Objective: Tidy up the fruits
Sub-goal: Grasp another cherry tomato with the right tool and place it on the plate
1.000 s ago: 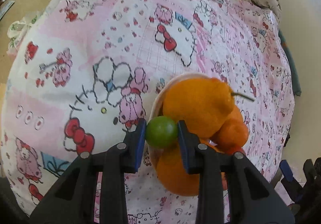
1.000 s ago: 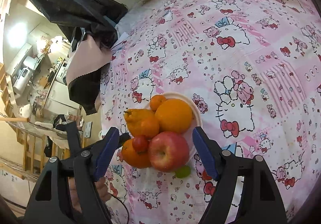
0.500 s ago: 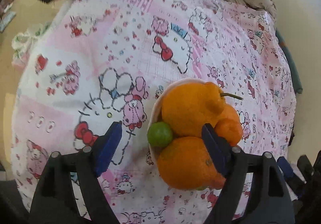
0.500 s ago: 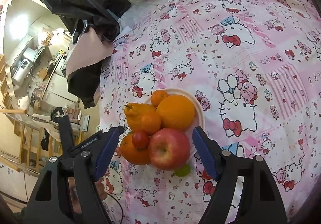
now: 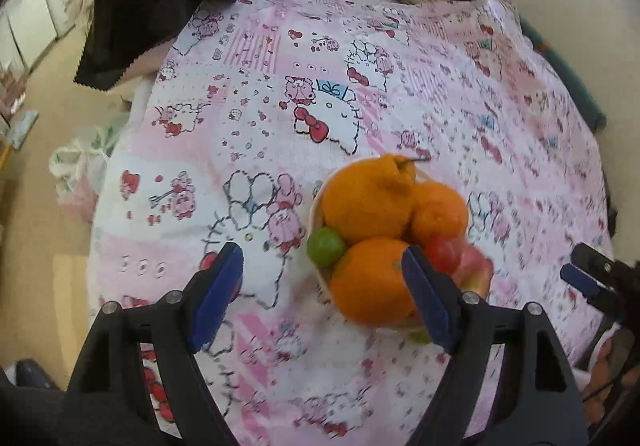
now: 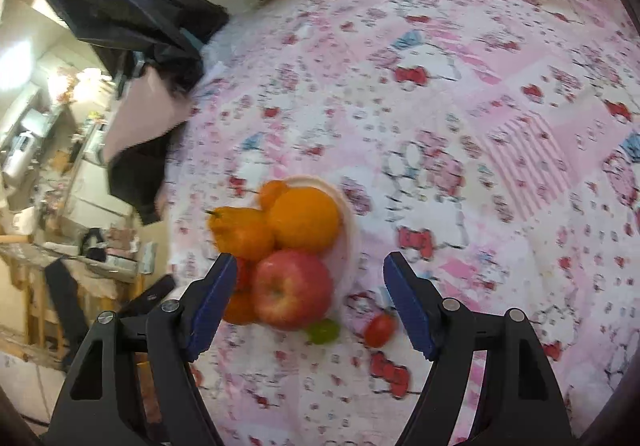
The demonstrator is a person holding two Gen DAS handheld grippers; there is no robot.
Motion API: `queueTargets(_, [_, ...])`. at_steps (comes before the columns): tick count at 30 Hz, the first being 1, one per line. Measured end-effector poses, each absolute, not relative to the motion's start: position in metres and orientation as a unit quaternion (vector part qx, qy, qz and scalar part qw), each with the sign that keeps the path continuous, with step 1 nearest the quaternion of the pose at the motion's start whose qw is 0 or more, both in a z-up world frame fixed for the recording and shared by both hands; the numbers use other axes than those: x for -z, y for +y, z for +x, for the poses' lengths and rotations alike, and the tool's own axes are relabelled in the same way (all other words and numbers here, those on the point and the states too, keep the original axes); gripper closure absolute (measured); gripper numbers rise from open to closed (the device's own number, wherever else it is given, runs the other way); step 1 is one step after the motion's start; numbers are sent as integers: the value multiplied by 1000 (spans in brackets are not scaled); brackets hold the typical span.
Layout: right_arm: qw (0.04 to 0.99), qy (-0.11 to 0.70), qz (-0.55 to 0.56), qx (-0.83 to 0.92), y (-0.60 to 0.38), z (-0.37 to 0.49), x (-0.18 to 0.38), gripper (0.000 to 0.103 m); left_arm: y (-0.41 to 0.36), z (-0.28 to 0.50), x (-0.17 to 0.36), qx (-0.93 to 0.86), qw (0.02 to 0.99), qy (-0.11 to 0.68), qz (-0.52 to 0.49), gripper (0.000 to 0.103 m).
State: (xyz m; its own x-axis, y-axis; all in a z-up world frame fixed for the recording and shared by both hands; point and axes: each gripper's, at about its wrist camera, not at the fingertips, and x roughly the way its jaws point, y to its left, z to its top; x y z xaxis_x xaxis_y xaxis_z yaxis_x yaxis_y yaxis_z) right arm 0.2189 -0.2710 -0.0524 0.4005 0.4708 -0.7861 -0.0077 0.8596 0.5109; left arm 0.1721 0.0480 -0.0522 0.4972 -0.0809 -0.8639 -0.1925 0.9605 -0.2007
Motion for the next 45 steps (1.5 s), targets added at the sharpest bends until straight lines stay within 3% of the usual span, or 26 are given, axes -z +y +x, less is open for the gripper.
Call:
queueTargets(11, [707, 639, 274, -127, -276, 204, 137, 27, 25, 129, 53, -36, 856, 509, -89, 24])
queueTargets(19, [709, 664, 208, -112, -252, 205, 162, 49, 3, 118, 59, -22, 860, 507, -59, 24])
queueTargets(26, [713, 667, 189, -103, -246, 212, 170, 58, -5, 119, 66, -19, 861, 507, -39, 24])
queueTargets(28, [717, 669, 169, -103, -241, 213, 171, 71, -5, 122, 69, -15, 858, 512, -45, 24])
queueTargets(32, [734, 653, 153, -110, -239, 210, 161, 71, -2, 124, 74, -17, 851, 521, -58, 24])
queueTargets(45, [772, 561, 264, -143, -295, 176, 78, 71, -38, 118, 105, 19, 832, 550, -74, 25])
